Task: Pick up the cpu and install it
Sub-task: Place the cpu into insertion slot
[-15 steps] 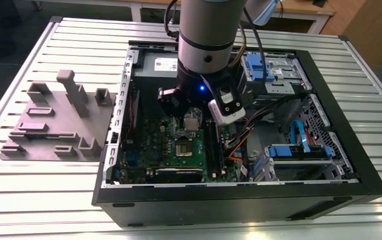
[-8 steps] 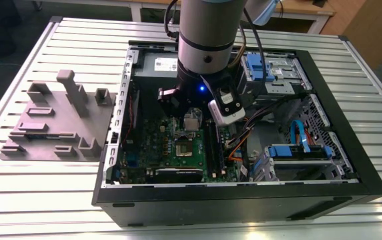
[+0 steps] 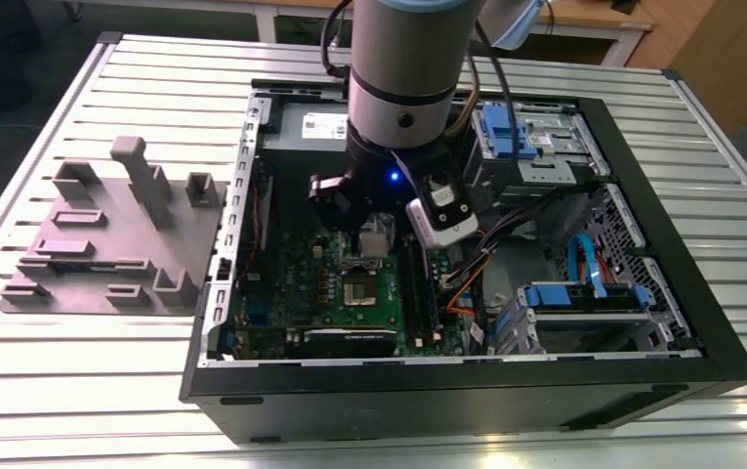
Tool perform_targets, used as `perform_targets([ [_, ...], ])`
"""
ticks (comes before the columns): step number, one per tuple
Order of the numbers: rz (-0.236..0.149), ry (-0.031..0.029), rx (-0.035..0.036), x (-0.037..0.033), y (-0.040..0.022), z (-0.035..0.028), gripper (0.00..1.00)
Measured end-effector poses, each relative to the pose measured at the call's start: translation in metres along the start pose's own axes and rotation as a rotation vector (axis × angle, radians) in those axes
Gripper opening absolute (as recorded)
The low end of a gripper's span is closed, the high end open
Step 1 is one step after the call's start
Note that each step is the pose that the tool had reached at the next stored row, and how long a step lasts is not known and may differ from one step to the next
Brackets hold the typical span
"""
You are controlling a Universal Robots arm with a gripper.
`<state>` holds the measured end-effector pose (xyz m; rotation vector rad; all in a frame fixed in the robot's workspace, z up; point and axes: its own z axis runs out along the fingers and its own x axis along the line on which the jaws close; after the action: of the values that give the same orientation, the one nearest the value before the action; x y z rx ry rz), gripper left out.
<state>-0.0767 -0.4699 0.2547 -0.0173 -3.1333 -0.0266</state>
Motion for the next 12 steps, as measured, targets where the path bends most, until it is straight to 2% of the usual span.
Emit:
perform_targets([
  [12,0.0,0.0,0.0,0.0,-0.0004,0.0213,0.47],
])
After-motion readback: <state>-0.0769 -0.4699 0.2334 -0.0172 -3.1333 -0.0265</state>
